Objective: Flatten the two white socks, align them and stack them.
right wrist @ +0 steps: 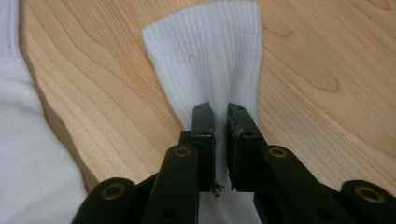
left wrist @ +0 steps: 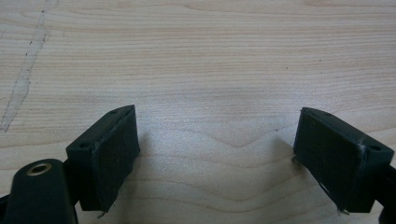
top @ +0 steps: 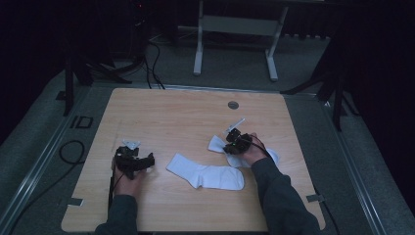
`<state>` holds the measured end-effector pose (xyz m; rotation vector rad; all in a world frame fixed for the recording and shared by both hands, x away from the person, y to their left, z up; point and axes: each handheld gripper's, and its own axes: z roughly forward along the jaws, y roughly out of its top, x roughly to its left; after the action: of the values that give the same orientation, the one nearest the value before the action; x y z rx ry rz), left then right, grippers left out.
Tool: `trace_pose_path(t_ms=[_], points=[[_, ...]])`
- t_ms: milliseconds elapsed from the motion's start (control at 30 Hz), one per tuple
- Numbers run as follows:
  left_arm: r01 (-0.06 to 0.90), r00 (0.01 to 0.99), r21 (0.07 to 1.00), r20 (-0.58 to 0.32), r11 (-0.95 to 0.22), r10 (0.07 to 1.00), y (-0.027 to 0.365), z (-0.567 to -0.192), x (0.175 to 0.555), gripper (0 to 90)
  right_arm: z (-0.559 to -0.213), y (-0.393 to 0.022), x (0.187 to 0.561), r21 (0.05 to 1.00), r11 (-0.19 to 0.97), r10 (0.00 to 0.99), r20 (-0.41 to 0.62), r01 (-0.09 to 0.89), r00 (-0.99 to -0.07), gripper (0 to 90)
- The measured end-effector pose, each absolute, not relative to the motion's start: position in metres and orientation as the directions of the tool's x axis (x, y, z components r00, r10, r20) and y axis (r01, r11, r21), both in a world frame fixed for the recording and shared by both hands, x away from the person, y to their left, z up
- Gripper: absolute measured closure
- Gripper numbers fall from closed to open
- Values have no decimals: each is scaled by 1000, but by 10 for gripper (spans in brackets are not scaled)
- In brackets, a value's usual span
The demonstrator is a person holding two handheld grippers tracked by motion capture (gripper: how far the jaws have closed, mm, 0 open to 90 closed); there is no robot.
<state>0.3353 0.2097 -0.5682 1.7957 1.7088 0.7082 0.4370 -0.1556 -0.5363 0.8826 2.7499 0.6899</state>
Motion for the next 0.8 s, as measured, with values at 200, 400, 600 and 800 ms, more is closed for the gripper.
trace_pose_path(t_ms=[200, 400, 600, 800], points=[[705, 50, 708, -1, -35, 999, 210, -568, 335, 141, -536, -162, 435, 497, 694, 603, -7, 520, -798, 839], [705, 49, 708, -1, -34, 999, 210, -568, 335, 141, -520, -176, 427, 526, 683, 609, -25, 508, -793, 839], [705, 49, 708, -1, -34, 999, 210, -568, 335, 141, -498, -181, 422, 561, 675, 600, -40, 479, -799, 839], [705, 49, 708, -1, -34, 999, 210, -568, 335, 141, -476, -177, 415, 590, 678, 581, -65, 438, -812, 839]])
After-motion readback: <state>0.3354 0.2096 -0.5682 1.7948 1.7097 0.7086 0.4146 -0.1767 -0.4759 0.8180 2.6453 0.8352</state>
